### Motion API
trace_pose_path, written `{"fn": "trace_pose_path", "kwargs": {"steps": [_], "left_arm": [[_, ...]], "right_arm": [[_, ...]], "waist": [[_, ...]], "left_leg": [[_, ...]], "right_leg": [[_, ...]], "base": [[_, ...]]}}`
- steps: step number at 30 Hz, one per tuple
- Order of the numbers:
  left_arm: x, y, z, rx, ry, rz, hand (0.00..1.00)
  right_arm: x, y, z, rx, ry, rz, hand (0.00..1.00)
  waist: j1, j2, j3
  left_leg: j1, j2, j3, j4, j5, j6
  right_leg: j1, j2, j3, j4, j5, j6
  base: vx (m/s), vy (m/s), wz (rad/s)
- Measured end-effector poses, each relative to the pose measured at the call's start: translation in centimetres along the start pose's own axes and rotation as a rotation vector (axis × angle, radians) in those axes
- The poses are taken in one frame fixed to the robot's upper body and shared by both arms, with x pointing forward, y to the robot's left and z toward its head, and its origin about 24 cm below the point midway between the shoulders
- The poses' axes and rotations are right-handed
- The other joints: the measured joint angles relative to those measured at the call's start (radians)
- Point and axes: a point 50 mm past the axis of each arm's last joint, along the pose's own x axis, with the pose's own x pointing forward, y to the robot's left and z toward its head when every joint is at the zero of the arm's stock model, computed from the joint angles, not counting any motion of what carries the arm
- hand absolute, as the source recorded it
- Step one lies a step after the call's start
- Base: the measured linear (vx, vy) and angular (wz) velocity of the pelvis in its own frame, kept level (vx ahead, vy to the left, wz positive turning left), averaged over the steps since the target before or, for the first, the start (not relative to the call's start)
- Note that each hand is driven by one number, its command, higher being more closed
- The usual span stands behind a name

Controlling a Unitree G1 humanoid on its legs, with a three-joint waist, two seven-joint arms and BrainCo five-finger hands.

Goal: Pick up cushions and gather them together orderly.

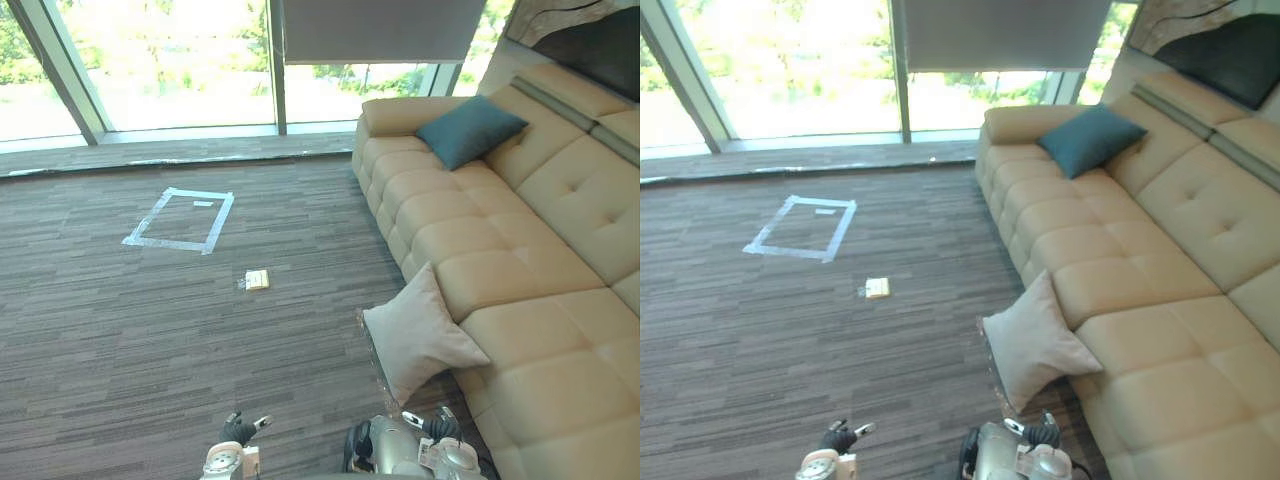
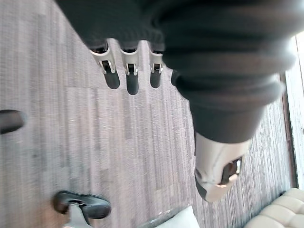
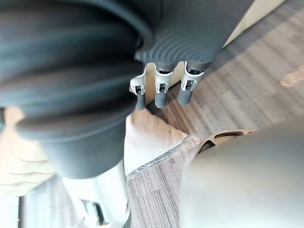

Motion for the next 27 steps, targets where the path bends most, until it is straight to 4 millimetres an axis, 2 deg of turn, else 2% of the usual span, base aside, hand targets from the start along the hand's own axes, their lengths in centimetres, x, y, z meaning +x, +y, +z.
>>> {"fn": "trace_pose_path", "kwargs": {"steps": [1, 2, 3, 4, 5, 6, 7, 8, 11, 13, 14, 15, 16, 17, 18, 19, 21, 23, 25, 26, 27], "left_arm": [[0.0, -0.2, 0.0, 0.000, -0.001, -0.005, 0.00], [0.0, -0.9, 0.6, -0.010, -0.019, -0.019, 0.00], [0.0, -0.9, 0.7, -0.037, -0.019, -0.019, 0.00], [0.0, -0.9, 0.8, -0.042, -0.024, -0.020, 0.00], [0.0, -0.6, 1.1, -0.057, -0.040, -0.010, 0.00], [0.1, -0.4, 1.4, -0.057, -0.052, -0.004, 0.00], [0.1, -0.2, 1.6, -0.057, -0.061, -0.001, 0.00], [0.1, -0.2, 1.7, -0.058, -0.065, 0.000, 0.00], [0.0, -0.3, 2.1, -0.072, -0.088, 0.000, 0.00], [0.0, -0.4, 2.3, -0.076, -0.104, 0.002, 0.00], [0.1, -0.4, 2.4, -0.079, -0.105, 0.002, 0.00], [0.1, -0.4, 2.4, -0.083, -0.103, 0.001, 0.00], [0.1, -0.5, 2.2, -0.086, -0.096, -0.001, 0.00], [0.0, -0.7, 1.8, -0.081, -0.078, -0.007, 0.00], [0.2, 0.0, 1.9, -0.067, -0.076, 0.007, 0.00], [0.3, 0.5, 1.9, -0.058, -0.073, 0.017, 0.00], [0.3, 0.8, 2.0, -0.049, -0.077, 0.024, 0.00], [0.4, 0.9, 1.8, -0.042, -0.070, 0.025, 0.00], [0.4, 0.9, 1.7, -0.041, -0.064, 0.027, 0.00], [0.4, 1.0, 1.5, -0.042, -0.058, 0.032, 0.00], [0.3, 1.1, 1.4, -0.045, -0.056, 0.038, 0.00]], "right_arm": [[0.0, -0.1, 0.0, 0.003, 0.002, -0.003, 0.00], [0.0, -0.4, 0.0, 0.010, 0.003, -0.012, 0.00], [0.0, -0.5, 0.0, 0.005, 0.005, -0.014, 0.00], [0.1, -0.5, 0.0, 0.001, 0.006, -0.014, 0.00], [0.0, -0.4, -0.4, -0.008, 0.025, -0.012, 0.00], [0.0, -0.2, -0.5, -0.016, 0.030, -0.004, 0.00], [-0.2, 0.0, -0.8, -0.018, 0.039, 0.003, 0.00], [-0.2, 0.0, -1.0, -0.020, 0.046, 0.004, 0.00], [-0.2, 0.1, -1.0, -0.024, 0.048, 0.003, 0.00], [-0.2, 0.1, -1.1, -0.031, 0.051, 0.002, 0.00], [-0.2, 0.1, -1.2, -0.033, 0.054, 0.000, 0.00], [-0.3, 0.0, -1.3, -0.034, 0.056, -0.005, 0.00], [-0.3, -0.3, -1.6, -0.037, 0.064, -0.014, 0.00], [-0.3, -0.6, -1.6, -0.042, 0.059, -0.022, 0.00], [-0.5, 0.0, -1.9, -0.040, 0.074, -0.010, 0.00], [-0.8, 0.6, -2.4, -0.031, 0.086, 0.001, 0.00], [-1.0, 1.0, -2.8, -0.026, 0.098, 0.012, 0.00], [-1.1, 1.3, -2.9, -0.024, 0.102, 0.020, 0.00], [-1.0, 1.2, -2.9, -0.028, 0.100, 0.020, 0.00], [-1.0, 0.9, -2.9, -0.037, 0.098, 0.015, 0.00], [-0.9, 0.8, -2.8, -0.047, 0.095, 0.016, 0.00]], "waist": [[-0.009, 0.005, -0.001], [-0.018, 0.021, -0.003], [-0.018, 0.034, 0.005], [-0.015, 0.036, 0.009], [-0.007, 0.024, 0.020], [0.000, 0.021, 0.024], [0.001, 0.003, 0.032], [0.002, -0.002, 0.032], [0.013, 0.001, 0.032], [0.018, 0.001, 0.032], [0.018, 0.002, 0.032], [0.018, 0.003, 0.031], [0.018, 0.010, 0.027], [0.020, 0.034, 0.013], [0.018, 0.010, 0.004], [0.012, -0.028, -0.011], [0.020, -0.052, -0.025], [0.023, -0.056, -0.025], [0.029, -0.054, -0.024], [0.044, -0.046, -0.022], [0.048, -0.044, -0.022]], "left_leg": [[-0.015, 0.008, -0.009, 0.042, 0.001, -0.001], [-0.082, 0.065, -0.019, 0.223, 0.011, -0.018], [-0.180, 0.133, -0.055, 0.468, 0.075, -0.006], [-0.217, 0.161, -0.076, 0.570, 0.095, -0.001], [-0.284, 0.205, -0.089, 0.754, 0.083, -0.011], [-0.322, 0.215, -0.090, 0.814, 0.072, -0.018], [-0.368, 0.215, -0.074, 0.816, 0.054, -0.010], [-0.383, 0.213, -0.062, 0.790, 0.052, -0.007], [-0.497, 0.162, -0.104, 0.587, 0.019, 0.004], [-0.552, 0.071, -0.286, 0.394, 0.022, -0.001], [-0.565, 0.048, -0.345, 0.351, 0.025, 0.000], [-0.571, 0.030, -0.385, 0.321, 0.040, 0.005], [-0.569, 0.030, -0.398, 0.289, 0.083, 0.024], [-0.568, 0.042, -0.396, 0.259, 0.163, 0.034], [-0.560, 0.036, -0.360, 0.294, 0.144, -0.013], [-0.548, 0.019, -0.318, 0.284, 0.126, 0.006], [-0.542, 0.009, -0.272, 0.284, 0.107, 0.019], [-0.507, 0.009, -0.194, 0.276, 0.081, 0.046], [-0.481, 0.017, -0.147, 0.254, 0.077, 0.052], [-0.434, 0.042, -0.064, 0.216, 0.078, 0.053], [-0.418, 0.049, -0.038, 0.205, 0.078, 0.052]], "right_leg": [[0.006, 0.006, -0.010, 0.000, -0.022, 0.002], [0.031, 0.036, -0.018, -0.004, -0.059, 0.000], [0.085, 0.077, -0.015, -0.039, -0.080, -0.009], [0.114, 0.097, -0.007, -0.059, -0.083, -0.013], [0.191, 0.138, 0.029, -0.104, -0.097, -0.024], [0.242, 0.148, 0.046, -0.128, -0.104, -0.031], [0.297, 0.157, 0.080, -0.158, -0.111, -0.025], [0.314, 0.161, 0.104, -0.170, -0.112, -0.025], [0.378, 0.175, 0.223, -0.222, -0.121, -0.008], [0.400, 0.177, 0.340, -0.224, -0.142, 0.024], [0.404, 0.179, 0.378, -0.218, -0.151, 0.039], [0.405, 0.181, 0.408, -0.205, -0.163, 0.058], [0.405, 0.189, 0.434, -0.189, -0.178, 0.078], [0.401, 0.206, 0.461, -0.169, -0.195, 0.094], [0.391, 0.185, 0.509, -0.134, -0.227, 0.115], [0.384, 0.154, 0.533, -0.125, -0.230, 0.122], [0.372, 0.132, 0.563, -0.126, -0.227, 0.128], [0.353, 0.109, 0.590, -0.118, -0.198, 0.172], [0.335, 0.099, 0.568, -0.103, -0.181, 0.179], [0.297, 0.077, 0.454, -0.071, -0.153, 0.191], [0.282, 0.058, 0.377, -0.065, -0.152, 0.187]], "base": [[0.53, -0.254, 0.05], [0.51, -0.301, 0.06], [0.51, -0.277, -0.10], [0.49, -0.224, -0.52], [0.47, -0.170, -0.77], [0.54, -0.180, -1.02], [0.42, -0.138, -0.82], [0.37, -0.096, -1.04], [0.34, 0.035, -1.24], [0.42, 0.250, -1.52], [0.44, 0.328, -1.43], [0.30, 0.254, -1.29], [0.30, 0.273, -1.17], [0.35, 0.389, -1.23], [0.37, 0.434, -1.06], [0.30, 0.358, -0.90], [0.16, 0.232, -0.71], [0.15, 0.311, -0.94], [0.05, 0.183, -0.94], [0.01, 0.095, -1.16], [0.00, 0.084, -1.62]]}}
